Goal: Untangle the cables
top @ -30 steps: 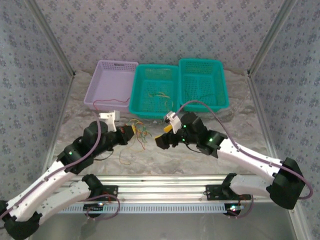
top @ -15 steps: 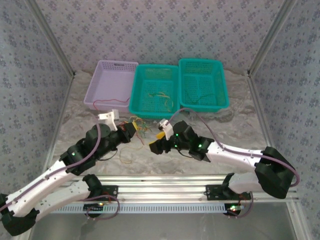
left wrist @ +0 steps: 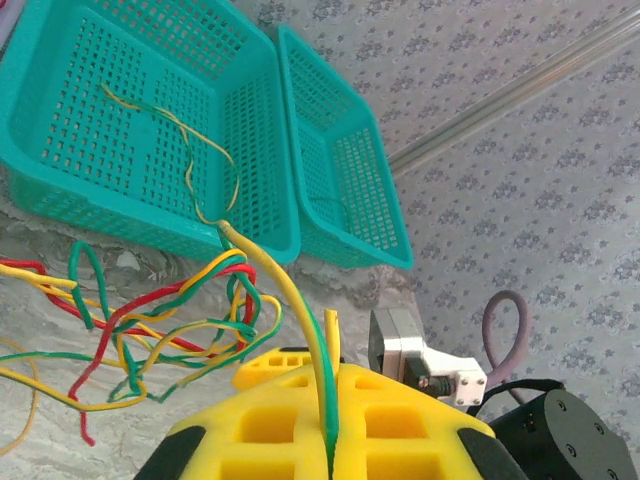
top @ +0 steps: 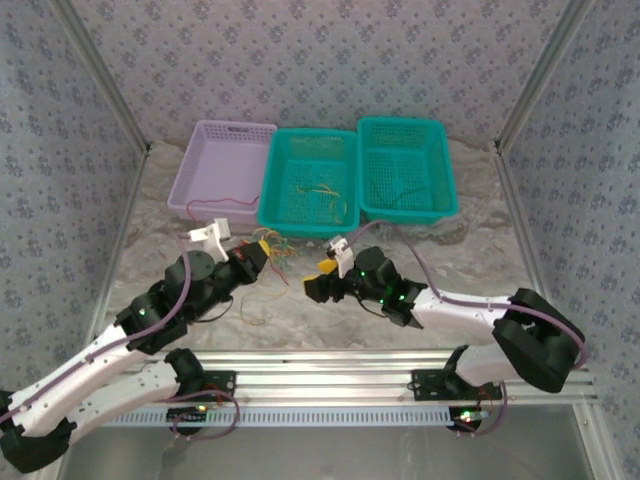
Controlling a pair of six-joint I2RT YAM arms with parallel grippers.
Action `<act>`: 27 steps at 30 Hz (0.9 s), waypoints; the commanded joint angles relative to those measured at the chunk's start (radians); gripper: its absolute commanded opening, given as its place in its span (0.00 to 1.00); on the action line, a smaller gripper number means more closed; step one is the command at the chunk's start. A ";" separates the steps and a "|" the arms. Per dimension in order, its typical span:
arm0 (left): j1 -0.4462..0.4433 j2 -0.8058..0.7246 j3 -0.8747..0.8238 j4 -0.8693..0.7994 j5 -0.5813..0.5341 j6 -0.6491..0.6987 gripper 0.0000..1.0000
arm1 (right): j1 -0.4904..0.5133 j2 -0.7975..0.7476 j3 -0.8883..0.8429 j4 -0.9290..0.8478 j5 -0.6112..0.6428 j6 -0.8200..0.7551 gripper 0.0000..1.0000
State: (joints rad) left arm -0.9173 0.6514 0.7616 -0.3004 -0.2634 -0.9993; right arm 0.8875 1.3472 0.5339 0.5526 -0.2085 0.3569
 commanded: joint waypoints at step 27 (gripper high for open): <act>-0.009 -0.060 -0.023 -0.020 -0.042 -0.021 0.00 | -0.030 0.129 0.082 0.272 -0.021 0.041 0.60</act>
State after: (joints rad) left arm -0.9188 0.6121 0.7185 -0.3195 -0.2806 -1.0225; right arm 0.8631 1.4689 0.6117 0.7689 -0.1677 0.3809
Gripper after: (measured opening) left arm 0.068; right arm 0.598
